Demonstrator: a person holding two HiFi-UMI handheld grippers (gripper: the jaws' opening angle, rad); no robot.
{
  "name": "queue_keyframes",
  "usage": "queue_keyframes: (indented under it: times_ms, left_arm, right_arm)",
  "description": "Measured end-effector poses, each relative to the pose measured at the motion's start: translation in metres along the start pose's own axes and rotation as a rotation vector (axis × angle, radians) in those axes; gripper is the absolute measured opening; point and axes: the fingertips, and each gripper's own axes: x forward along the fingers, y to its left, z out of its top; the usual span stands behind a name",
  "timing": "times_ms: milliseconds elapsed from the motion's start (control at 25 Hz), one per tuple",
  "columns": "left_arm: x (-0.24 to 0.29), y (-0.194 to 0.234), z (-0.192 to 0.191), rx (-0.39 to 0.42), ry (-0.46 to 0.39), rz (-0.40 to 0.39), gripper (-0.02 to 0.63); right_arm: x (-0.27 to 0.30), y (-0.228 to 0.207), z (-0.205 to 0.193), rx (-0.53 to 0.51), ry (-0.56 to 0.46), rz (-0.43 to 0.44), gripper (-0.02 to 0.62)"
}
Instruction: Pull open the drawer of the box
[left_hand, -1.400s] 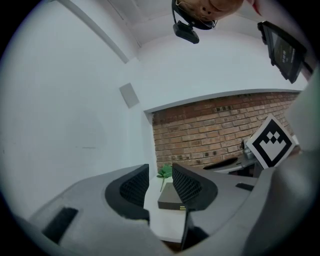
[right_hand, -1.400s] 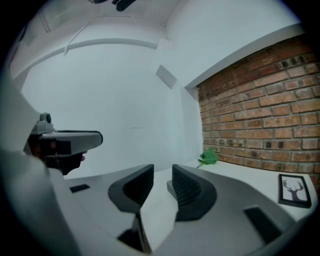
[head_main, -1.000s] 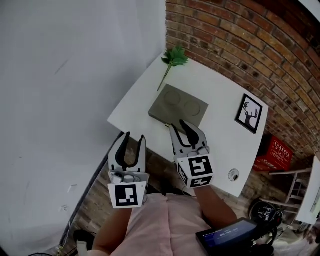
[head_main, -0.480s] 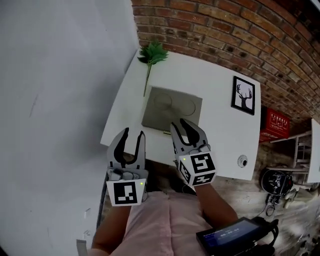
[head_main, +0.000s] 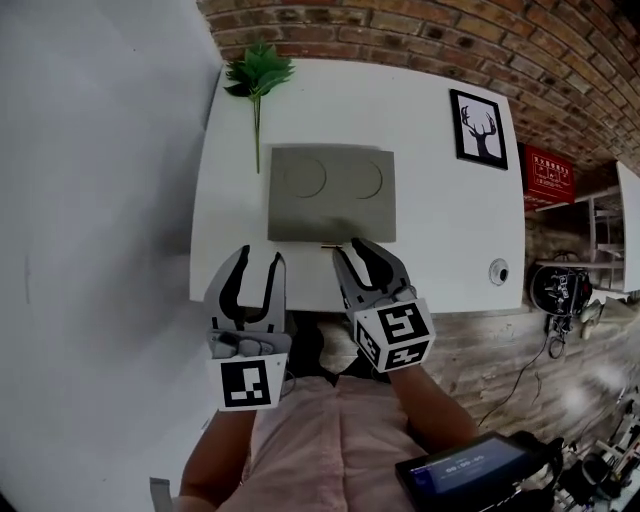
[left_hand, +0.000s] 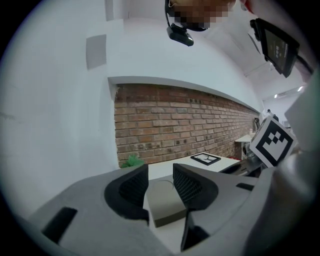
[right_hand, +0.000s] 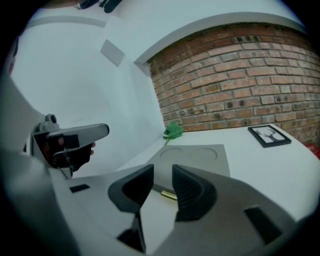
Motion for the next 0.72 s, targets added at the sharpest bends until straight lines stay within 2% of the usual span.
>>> queue_keyframes:
  times_ms: [320,440,600,720]
  left_arm:
    - [0.005,0.006,-0.056,-0.006,0.094,-0.041,0.169]
    - [0.007,0.009,-0.065,-0.007,0.098,-0.043,0.17]
    - [0.009,0.012,-0.066,-0.009,0.092,-0.039,0.17]
    - [0.011,0.016,-0.064,-0.012,0.094,-0.031,0.17]
  right_arm:
    - [0.019,-0.01,-0.072,0.265,0.105,-0.008,0.115]
    - [0.026,-0.015,-0.085,0.379,0.129,0.001,0.115]
    - [0.032,-0.02,-0.094,0.446,0.175,0.009,0.12]
    - [0.036,-0.021,-0.095,0.559,0.197,0.039,0.124]
